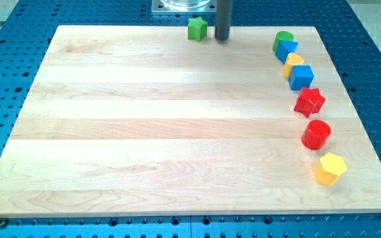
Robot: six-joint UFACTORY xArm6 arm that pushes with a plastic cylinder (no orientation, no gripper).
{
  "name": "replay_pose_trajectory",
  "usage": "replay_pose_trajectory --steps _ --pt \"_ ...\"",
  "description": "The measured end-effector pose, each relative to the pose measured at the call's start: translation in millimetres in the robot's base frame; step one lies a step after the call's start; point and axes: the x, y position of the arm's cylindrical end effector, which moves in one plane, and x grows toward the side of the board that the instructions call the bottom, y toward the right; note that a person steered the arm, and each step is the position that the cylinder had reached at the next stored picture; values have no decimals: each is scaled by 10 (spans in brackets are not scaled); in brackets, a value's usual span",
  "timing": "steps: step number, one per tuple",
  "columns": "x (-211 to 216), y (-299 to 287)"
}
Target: Move the green star towards top left corner
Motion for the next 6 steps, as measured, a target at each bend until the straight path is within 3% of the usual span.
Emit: replay_pose_trajectory --steps 1,2,4,5,6 --pt "-128 167" --pt "-167 -779" --pt "290 -2428" --pt "640 -2334" --pt "579 -2731"
